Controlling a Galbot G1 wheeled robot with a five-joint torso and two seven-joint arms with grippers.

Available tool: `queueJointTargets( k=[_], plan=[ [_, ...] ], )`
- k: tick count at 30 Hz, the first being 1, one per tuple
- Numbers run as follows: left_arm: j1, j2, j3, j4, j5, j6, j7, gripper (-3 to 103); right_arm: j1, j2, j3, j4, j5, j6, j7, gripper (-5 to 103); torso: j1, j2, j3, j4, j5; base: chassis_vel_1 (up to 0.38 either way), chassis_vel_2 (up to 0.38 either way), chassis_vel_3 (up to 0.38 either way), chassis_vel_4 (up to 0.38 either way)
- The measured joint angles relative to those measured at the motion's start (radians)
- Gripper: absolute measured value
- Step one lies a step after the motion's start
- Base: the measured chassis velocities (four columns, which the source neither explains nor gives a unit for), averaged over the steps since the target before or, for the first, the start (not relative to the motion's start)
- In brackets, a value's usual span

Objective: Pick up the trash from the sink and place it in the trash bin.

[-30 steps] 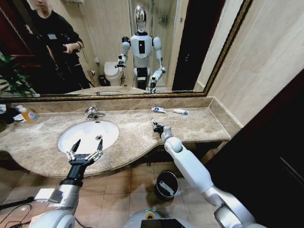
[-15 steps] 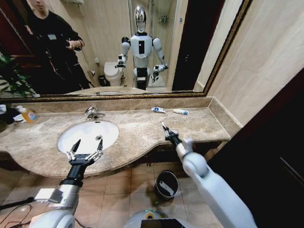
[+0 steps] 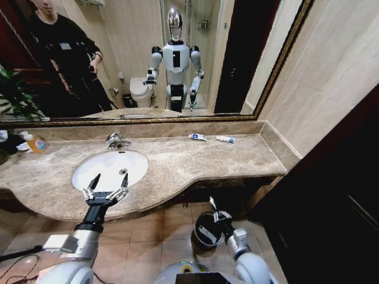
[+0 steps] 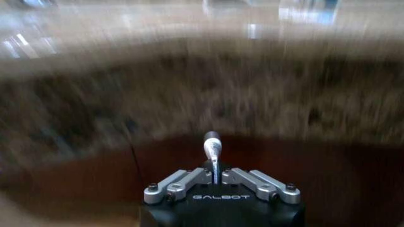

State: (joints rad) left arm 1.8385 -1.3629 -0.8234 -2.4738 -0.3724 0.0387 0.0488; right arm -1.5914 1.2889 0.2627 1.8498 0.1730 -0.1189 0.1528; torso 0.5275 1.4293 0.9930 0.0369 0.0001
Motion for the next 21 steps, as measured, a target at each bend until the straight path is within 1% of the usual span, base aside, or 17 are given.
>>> queueJointTargets(
  k=[1,2,4,6,8,9,12,13,15,21],
  plan=[
    [0.000,0.000,0.000,0.000,0.000,0.000,0.000,100,0.034,0.017,-0.003,-0.068,-0.005,0.000,0.000,3,0.000,0.000,0.000,0.0002,0.0000,0.000,0.000,0.000,0.000],
    [0.000,0.000,0.000,0.000,0.000,0.000,0.000,100,0.034,0.017,-0.003,-0.068,-0.005,0.000,0.000,3,0.000,0.000,0.000,0.0002,0.0000,0.000,0.000,0.000,0.000],
    [0.000,0.000,0.000,0.000,0.000,0.000,0.000,100,0.087,0.054,-0.003,-0.197,-0.024,0.006,-0.006,3,0.000,0.000,0.000,0.0002,-0.0002,0.000,0.000,0.000,0.000],
    [0.000,0.000,0.000,0.000,0.000,0.000,0.000,100,0.095,0.062,-0.003,-0.220,-0.030,0.009,-0.008,3,0.000,0.000,0.000,0.0001,-0.0001,0.000,0.000,0.000,0.000],
    [0.000,0.000,0.000,0.000,0.000,0.000,0.000,100,0.138,0.094,-0.002,-0.352,-0.075,0.041,-0.026,3,0.000,0.000,0.000,0.0000,-0.0002,0.000,0.000,0.000,0.000],
    [0.000,0.000,0.000,0.000,0.000,0.000,0.000,100,0.138,0.094,-0.002,-0.352,-0.075,0.041,-0.026,3,0.000,0.000,0.000,0.0000,-0.0002,0.000,0.000,0.000,0.000],
    [0.000,0.000,0.000,0.000,0.000,0.000,0.000,100,0.193,0.121,-0.002,-0.492,-0.104,0.084,-0.033,3,0.000,0.000,0.000,0.0000,-0.0001,0.000,0.000,0.000,0.000],
    [0.000,0.000,0.000,0.000,0.000,0.000,0.000,100,0.193,0.121,-0.002,-0.492,-0.104,0.084,-0.033,3,0.000,0.000,0.000,0.0000,-0.0001,0.000,0.000,0.000,0.000],
    [0.000,0.000,0.000,0.000,0.000,0.000,0.000,100,0.220,0.132,-0.005,-0.554,-0.104,0.101,-0.033,3,0.000,0.000,0.000,0.0000,-0.0002,0.000,0.000,0.000,0.000],
    [0.000,0.000,0.000,0.000,0.000,0.000,0.000,100,0.283,0.135,-0.012,-0.654,-0.107,0.124,-0.036,3,0.000,0.000,0.000,0.0000,-0.0003,0.000,0.000,0.000,0.000]
  ],
)
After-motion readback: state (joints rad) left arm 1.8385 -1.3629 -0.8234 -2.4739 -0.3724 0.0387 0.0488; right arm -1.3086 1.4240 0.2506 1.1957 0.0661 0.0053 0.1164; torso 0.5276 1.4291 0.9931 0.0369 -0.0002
